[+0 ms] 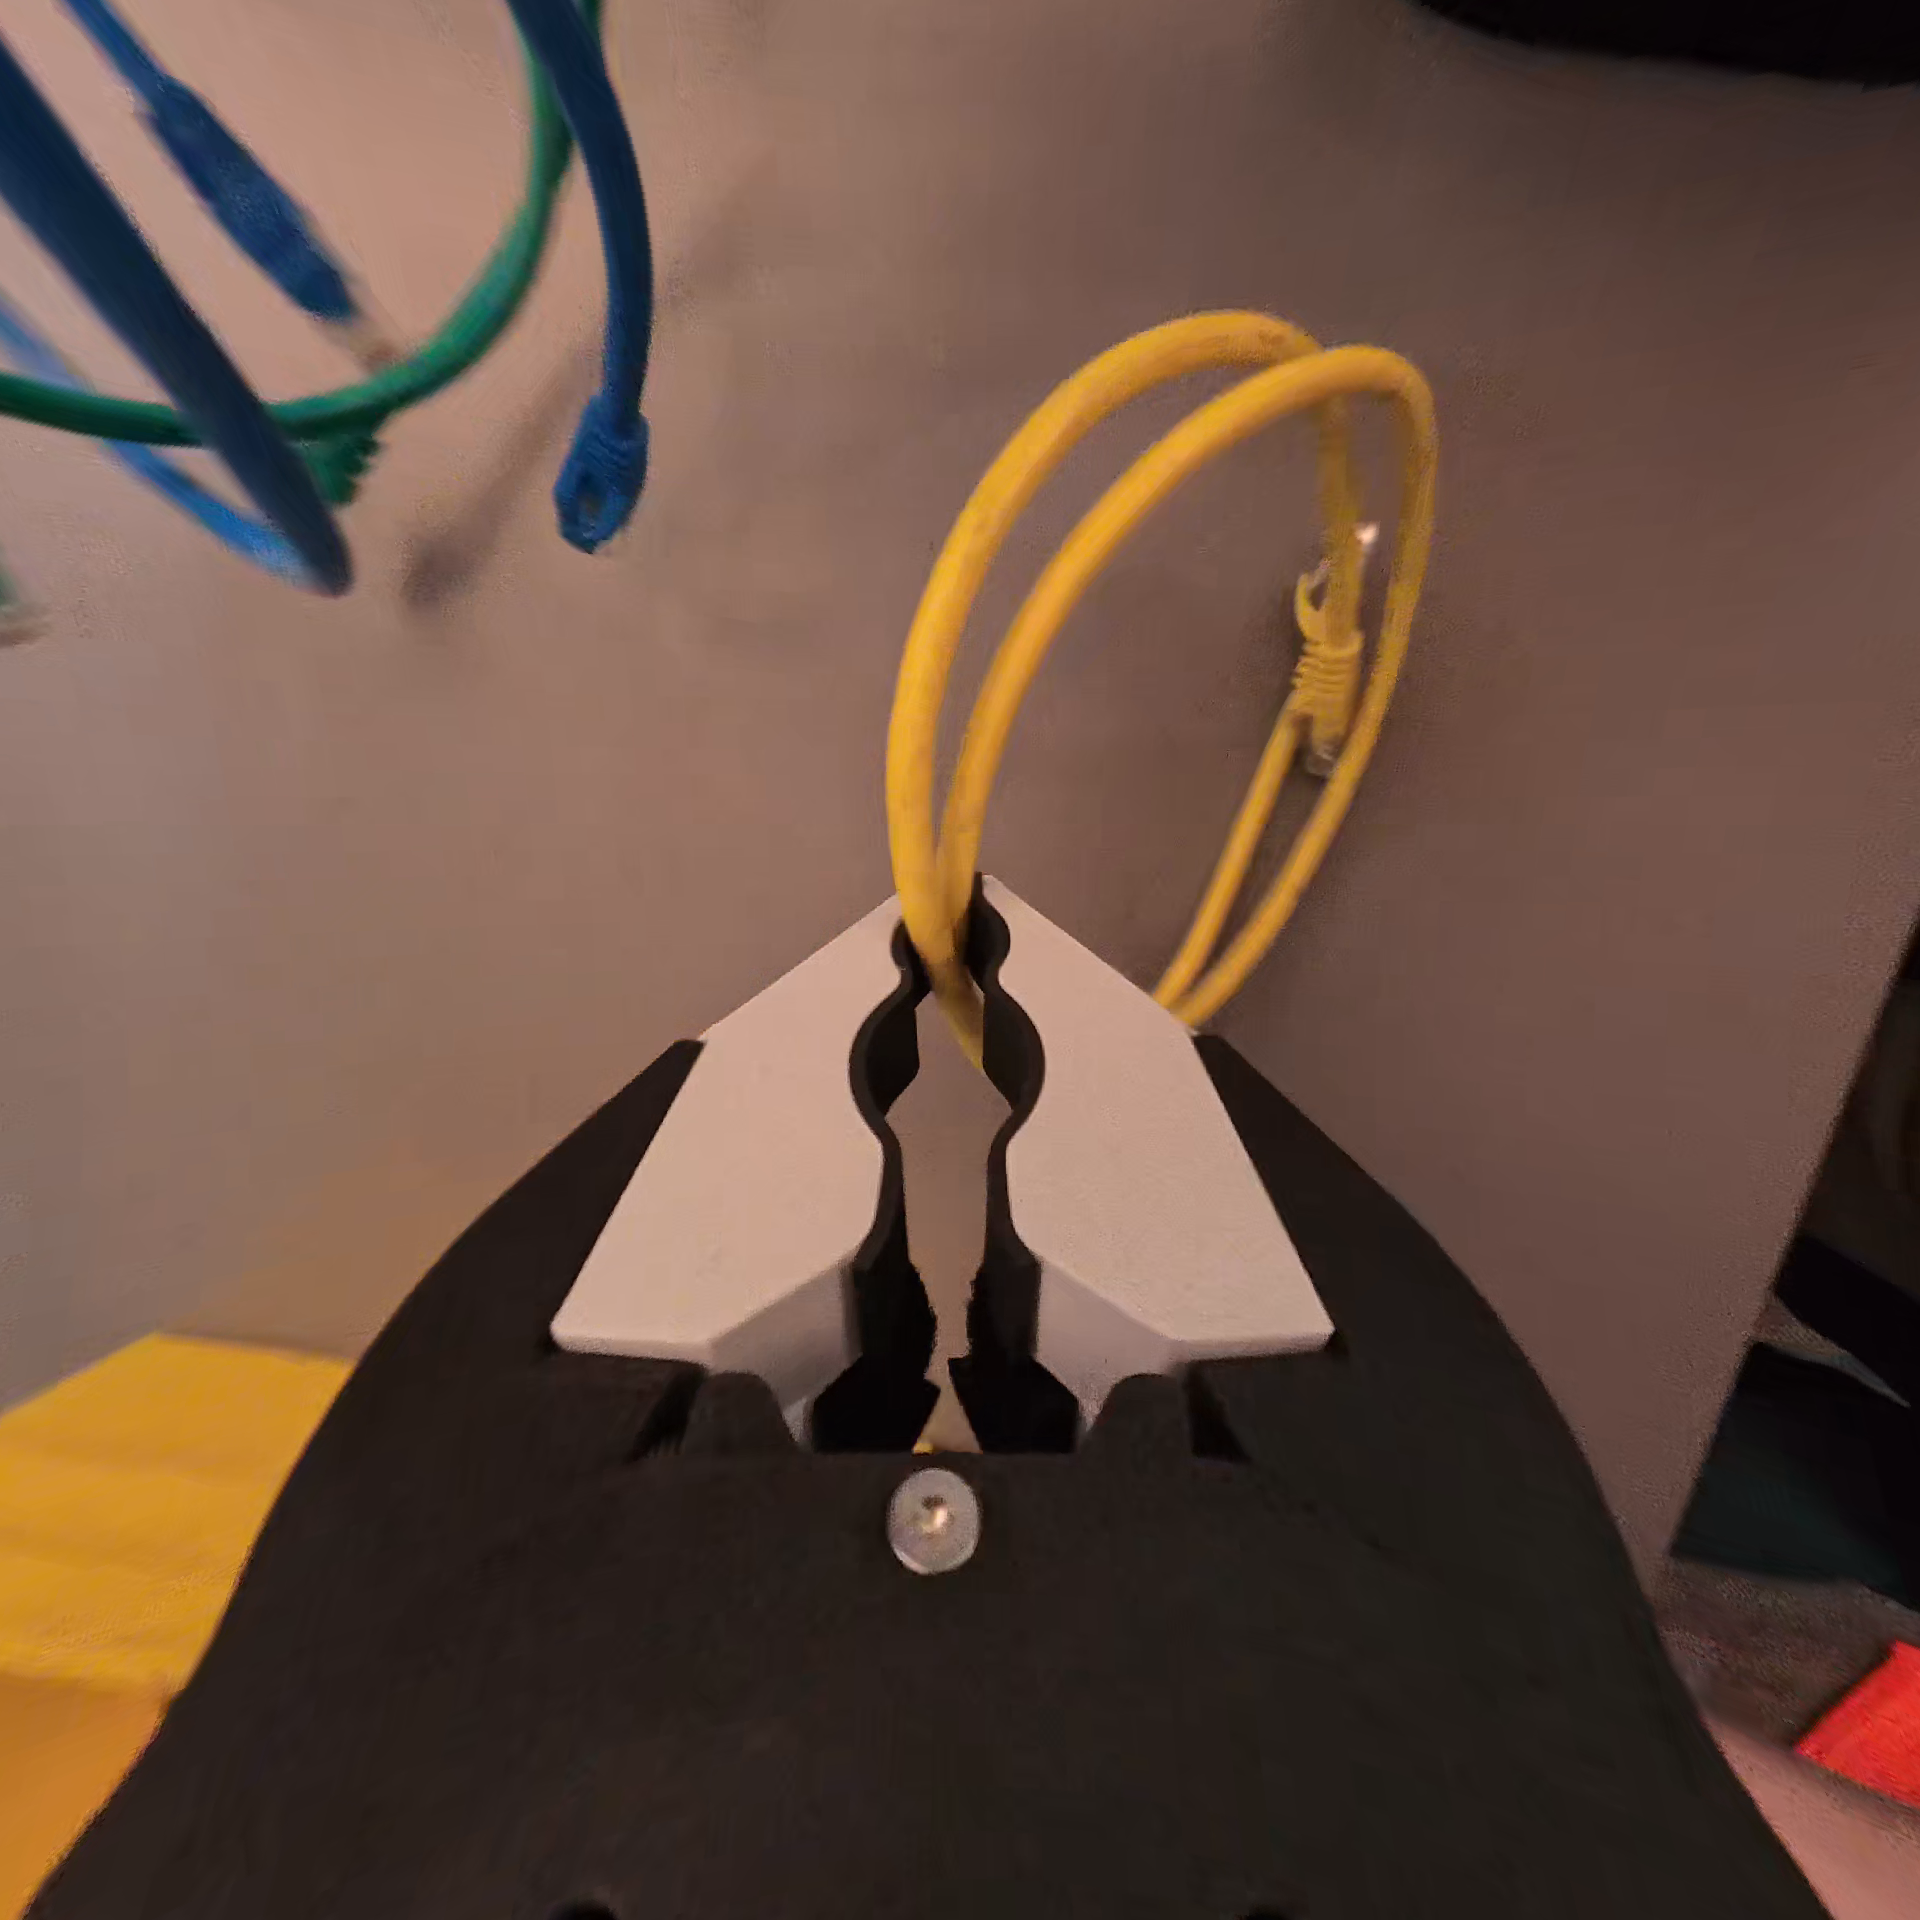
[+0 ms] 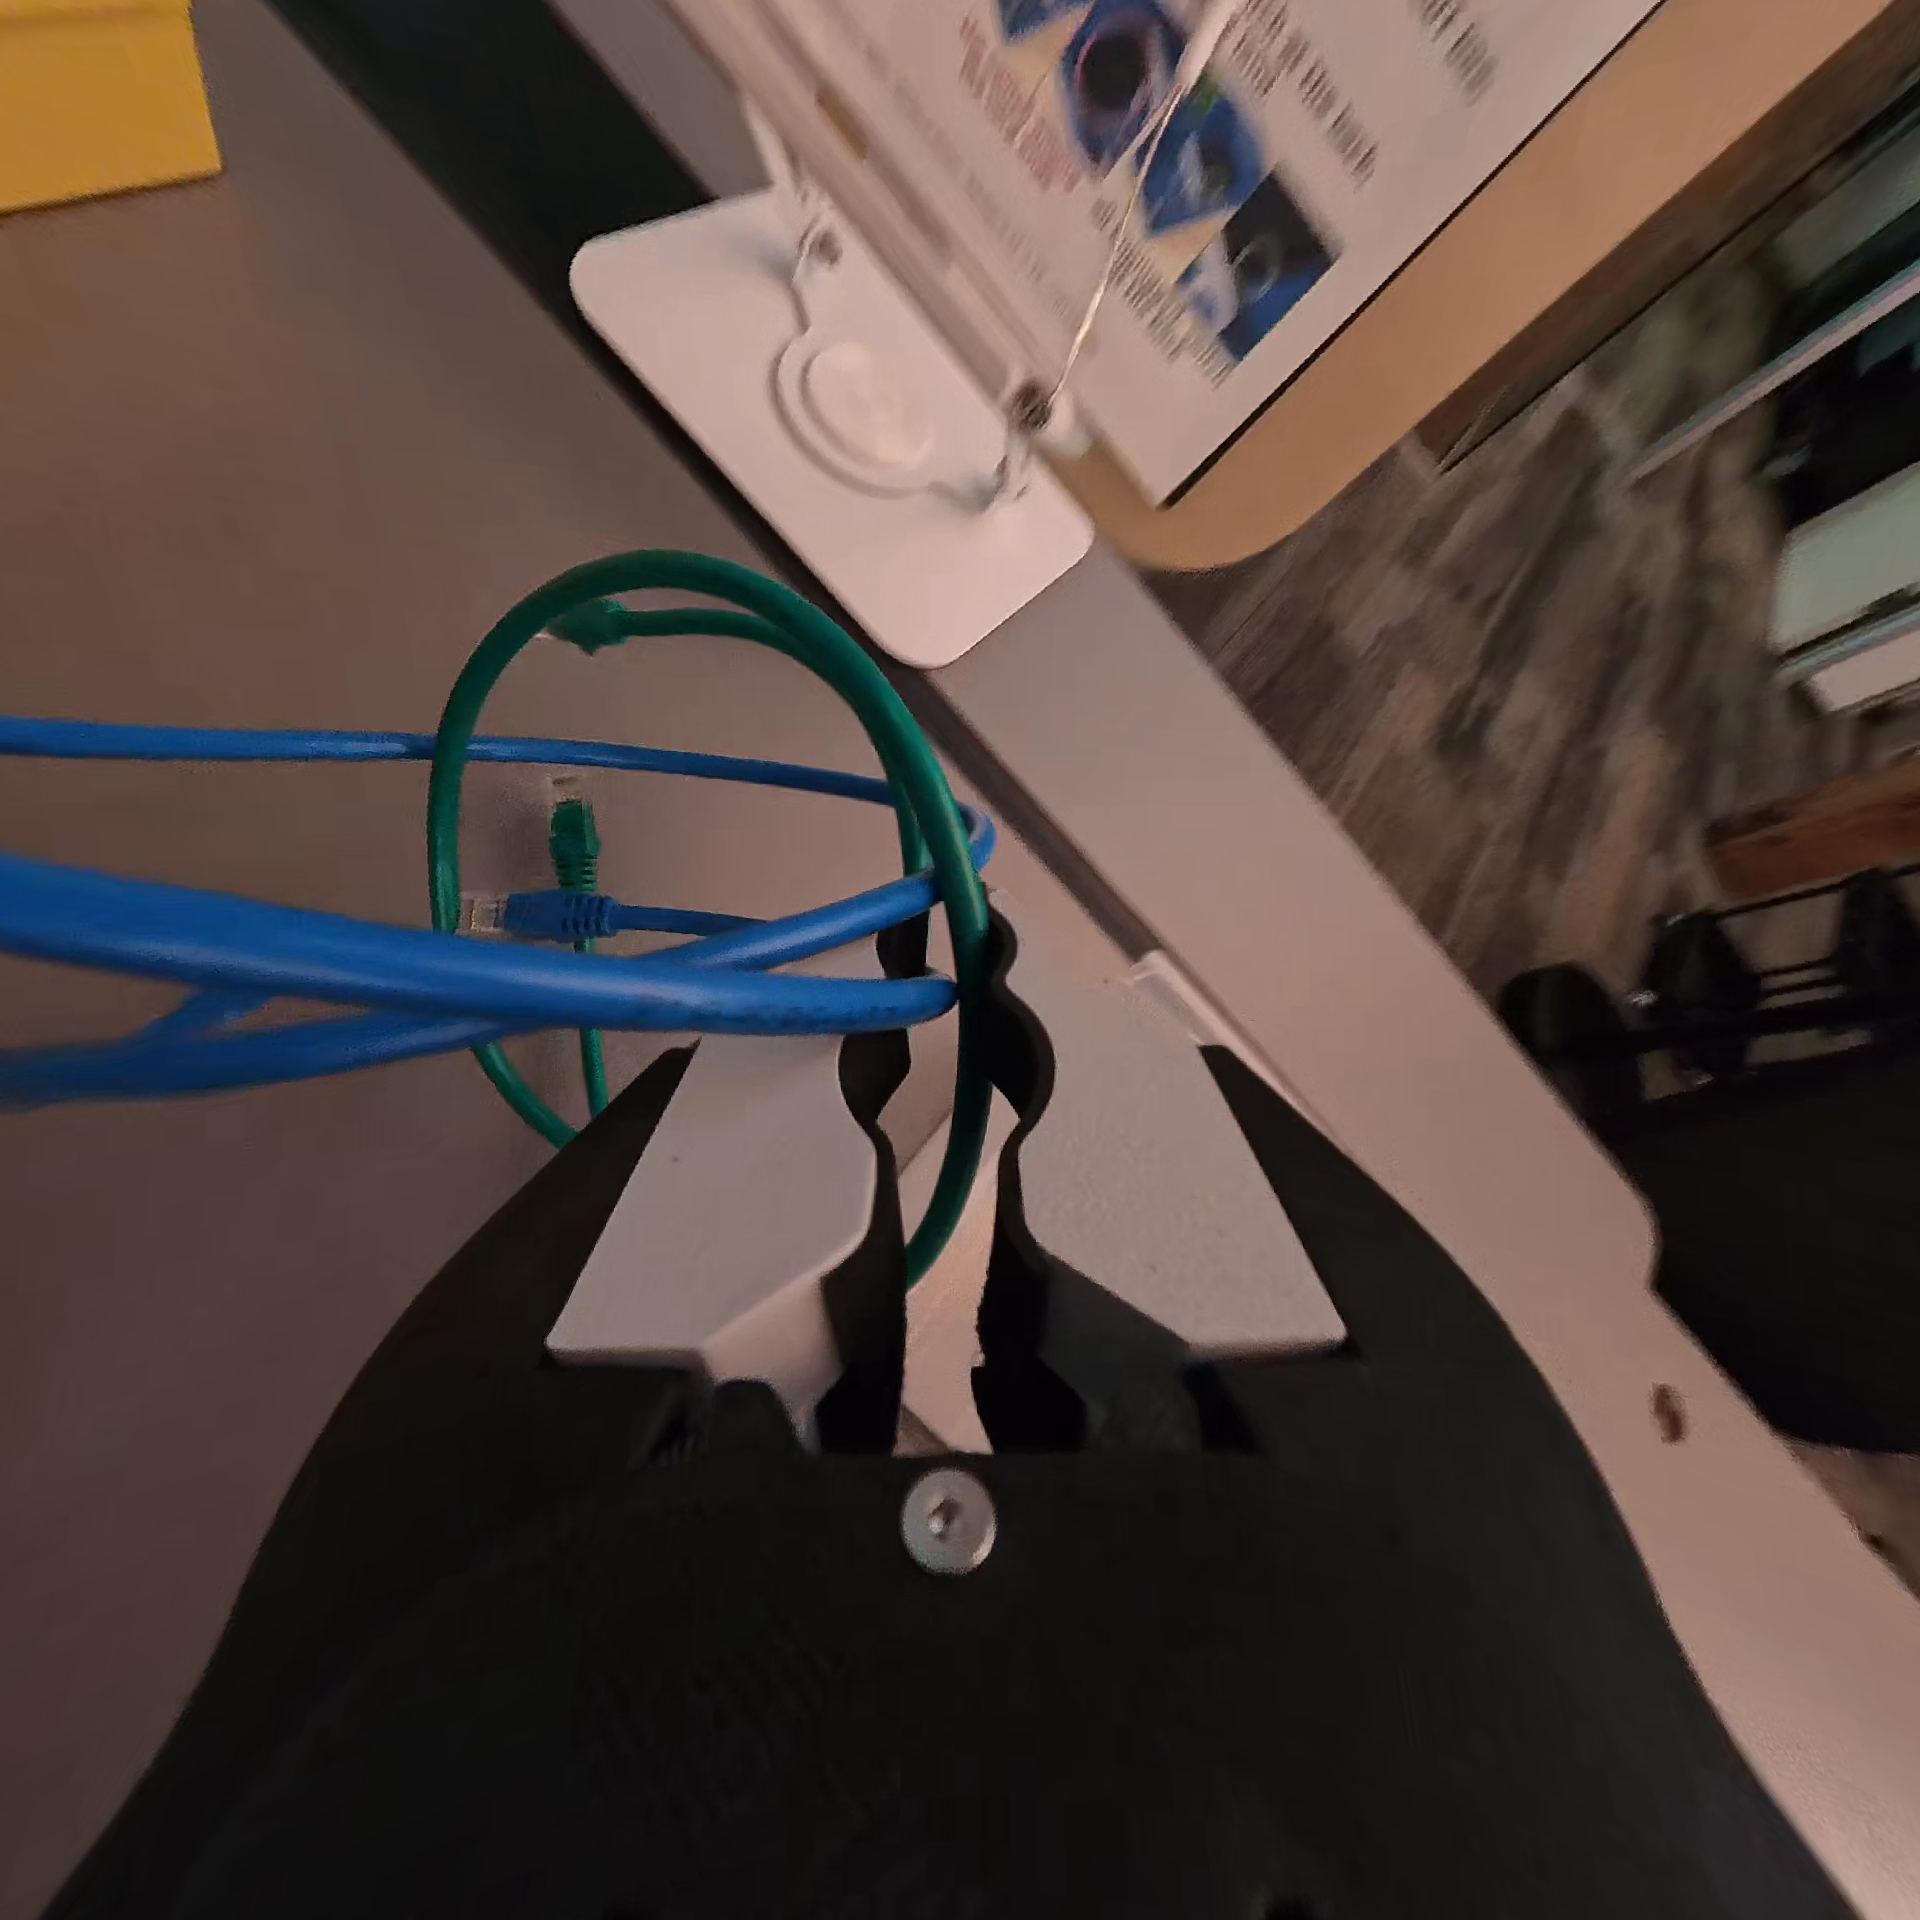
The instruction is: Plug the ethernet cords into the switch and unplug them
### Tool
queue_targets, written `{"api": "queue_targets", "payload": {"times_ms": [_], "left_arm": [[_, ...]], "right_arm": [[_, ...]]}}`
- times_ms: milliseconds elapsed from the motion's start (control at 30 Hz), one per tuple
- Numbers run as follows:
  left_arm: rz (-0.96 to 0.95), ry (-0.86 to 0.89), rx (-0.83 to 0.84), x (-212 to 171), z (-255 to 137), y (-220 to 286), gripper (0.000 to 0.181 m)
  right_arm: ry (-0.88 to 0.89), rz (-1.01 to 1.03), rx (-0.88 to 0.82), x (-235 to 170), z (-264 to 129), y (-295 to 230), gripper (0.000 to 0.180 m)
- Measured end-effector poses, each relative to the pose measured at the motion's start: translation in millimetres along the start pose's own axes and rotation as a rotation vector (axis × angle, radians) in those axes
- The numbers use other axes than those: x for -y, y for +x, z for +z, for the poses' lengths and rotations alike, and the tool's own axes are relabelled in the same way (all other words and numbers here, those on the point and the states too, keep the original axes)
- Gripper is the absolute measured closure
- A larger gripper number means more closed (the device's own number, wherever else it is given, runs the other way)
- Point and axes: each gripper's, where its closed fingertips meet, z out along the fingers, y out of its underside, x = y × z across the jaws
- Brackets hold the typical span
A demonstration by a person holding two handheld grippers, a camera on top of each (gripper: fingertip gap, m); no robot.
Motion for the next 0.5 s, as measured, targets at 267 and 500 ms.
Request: {"api": "queue_targets", "payload": {"times_ms": [267,500], "left_arm": [[-0.124,0.124,-0.185,15,3,-1,0.157],[-0.086,0.489,0.232,24,-104,-61,0.148]], "right_arm": [[0.203,-0.203,-0.123,33,-30,11,0.174],[0.533,-0.437,0.02,76,-66,-48,0.173]]}}
